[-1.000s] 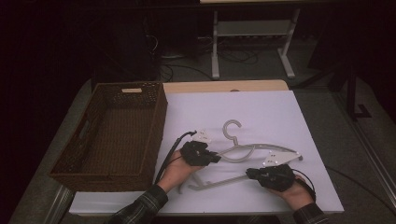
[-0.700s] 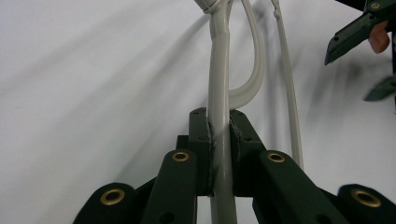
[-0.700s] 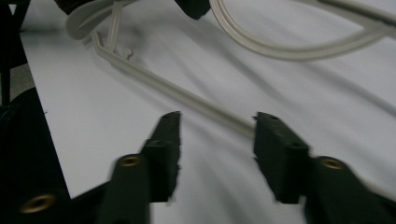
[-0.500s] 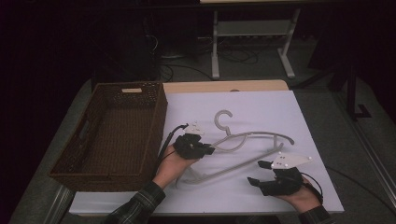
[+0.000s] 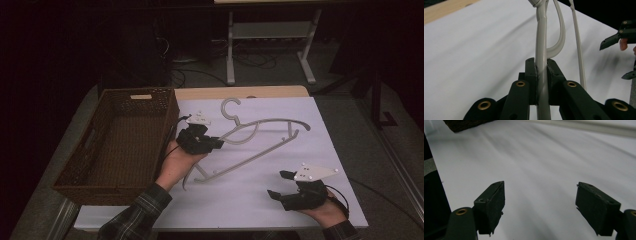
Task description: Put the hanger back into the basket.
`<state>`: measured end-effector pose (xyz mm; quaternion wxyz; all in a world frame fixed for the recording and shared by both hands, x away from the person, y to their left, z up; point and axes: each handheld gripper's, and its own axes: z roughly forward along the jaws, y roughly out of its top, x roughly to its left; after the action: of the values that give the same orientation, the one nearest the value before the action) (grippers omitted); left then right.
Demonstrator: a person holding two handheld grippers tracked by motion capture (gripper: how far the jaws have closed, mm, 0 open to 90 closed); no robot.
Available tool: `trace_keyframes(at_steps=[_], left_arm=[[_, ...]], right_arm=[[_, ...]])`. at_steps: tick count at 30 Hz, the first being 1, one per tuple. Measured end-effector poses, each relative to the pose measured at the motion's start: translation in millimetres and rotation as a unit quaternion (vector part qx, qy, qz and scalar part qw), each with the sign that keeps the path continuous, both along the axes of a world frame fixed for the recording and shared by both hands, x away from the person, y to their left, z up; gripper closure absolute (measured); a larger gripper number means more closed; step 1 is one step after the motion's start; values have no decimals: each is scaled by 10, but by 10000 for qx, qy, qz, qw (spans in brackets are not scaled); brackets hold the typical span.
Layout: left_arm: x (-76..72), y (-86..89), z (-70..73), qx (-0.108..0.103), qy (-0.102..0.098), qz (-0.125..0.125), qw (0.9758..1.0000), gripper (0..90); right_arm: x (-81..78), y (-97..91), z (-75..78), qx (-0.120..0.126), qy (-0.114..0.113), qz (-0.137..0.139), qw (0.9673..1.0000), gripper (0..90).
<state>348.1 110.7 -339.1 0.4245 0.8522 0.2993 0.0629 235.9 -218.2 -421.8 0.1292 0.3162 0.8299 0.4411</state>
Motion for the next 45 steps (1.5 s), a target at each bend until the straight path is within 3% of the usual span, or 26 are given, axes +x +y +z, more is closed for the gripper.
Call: trace_keyframes(at_steps=[12,22,24,30,37,45], left_arm=[[85,347,380,-91,-225,238,9994,819],[49,786,554,75,-448,528,9976,820],[41,893,585,116,-482,594,9970,820],[29,1197,685,207,-559,836,9947,820],[28,1530,805,390,-739,1075,9907,820],[13,1893,790,424,-881,1396,9854,820]], right_arm=[[17,-14,-40,41,-34,-88,9999,192],[37,2,-60,10,-51,-189,9998,109],[42,-7,-45,9,-74,-313,9995,65],[60,-71,-7,156,-121,-558,9982,27],[74,-87,-24,159,-91,-628,9979,27],[91,-101,-42,154,-48,-699,9974,33]])
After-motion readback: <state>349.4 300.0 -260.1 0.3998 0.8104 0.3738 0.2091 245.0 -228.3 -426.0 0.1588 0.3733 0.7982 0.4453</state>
